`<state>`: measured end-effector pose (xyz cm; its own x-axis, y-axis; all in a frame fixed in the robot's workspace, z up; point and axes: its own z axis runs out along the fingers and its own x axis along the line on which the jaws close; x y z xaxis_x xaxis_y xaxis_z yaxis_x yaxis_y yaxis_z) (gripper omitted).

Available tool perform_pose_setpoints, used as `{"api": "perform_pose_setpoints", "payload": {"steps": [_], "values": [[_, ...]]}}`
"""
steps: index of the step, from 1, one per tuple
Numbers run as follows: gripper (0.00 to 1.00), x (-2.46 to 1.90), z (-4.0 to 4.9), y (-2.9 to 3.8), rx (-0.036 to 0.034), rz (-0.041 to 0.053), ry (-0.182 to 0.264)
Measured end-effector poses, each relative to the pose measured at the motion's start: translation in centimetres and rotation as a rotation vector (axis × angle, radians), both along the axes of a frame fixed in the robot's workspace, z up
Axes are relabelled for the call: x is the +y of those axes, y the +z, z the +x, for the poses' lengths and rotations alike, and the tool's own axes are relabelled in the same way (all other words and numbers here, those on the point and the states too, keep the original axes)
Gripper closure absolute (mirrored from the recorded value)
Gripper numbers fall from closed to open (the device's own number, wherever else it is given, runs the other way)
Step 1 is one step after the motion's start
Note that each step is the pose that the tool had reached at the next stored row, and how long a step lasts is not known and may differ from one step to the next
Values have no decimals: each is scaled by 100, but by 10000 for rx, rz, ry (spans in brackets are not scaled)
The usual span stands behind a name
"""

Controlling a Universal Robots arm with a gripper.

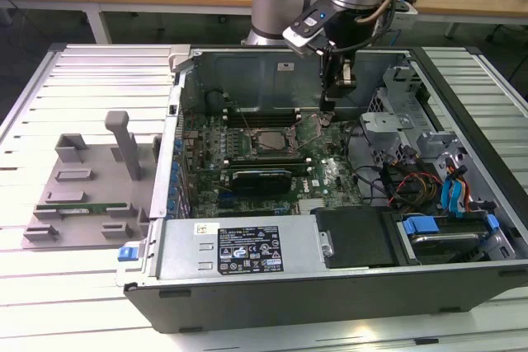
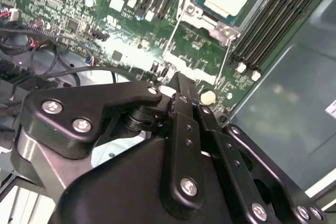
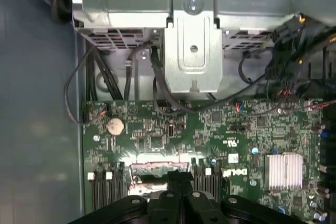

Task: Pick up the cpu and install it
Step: 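Close the cpu cover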

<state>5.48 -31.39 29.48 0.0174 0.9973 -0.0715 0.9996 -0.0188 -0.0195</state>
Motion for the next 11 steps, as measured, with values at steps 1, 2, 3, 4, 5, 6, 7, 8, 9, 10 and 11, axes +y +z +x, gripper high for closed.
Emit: {"api": "perform_pose_setpoints", "payload": {"steps": [1, 2, 3, 4, 5, 6, 7, 8, 9, 10, 11], "values": [[89, 0, 28, -1, 0, -2, -1], [89, 1, 64, -2, 0, -3, 0], [89, 1, 93, -3, 1, -6, 0], [89, 2, 128, -5, 1, -9, -1], [89, 3, 161, -11, 1, -13, 1], [89, 3, 184, -26, 8, -17, 0], [89, 5, 205, -60, 17, -16, 0], [89, 6, 212, -101, 26, -14, 0], [89, 6, 212, -127, 27, -14, -1], [89, 7, 212, -142, 27, -10, 3], [89, 8, 212, -163, 27, -2, 15]]}}
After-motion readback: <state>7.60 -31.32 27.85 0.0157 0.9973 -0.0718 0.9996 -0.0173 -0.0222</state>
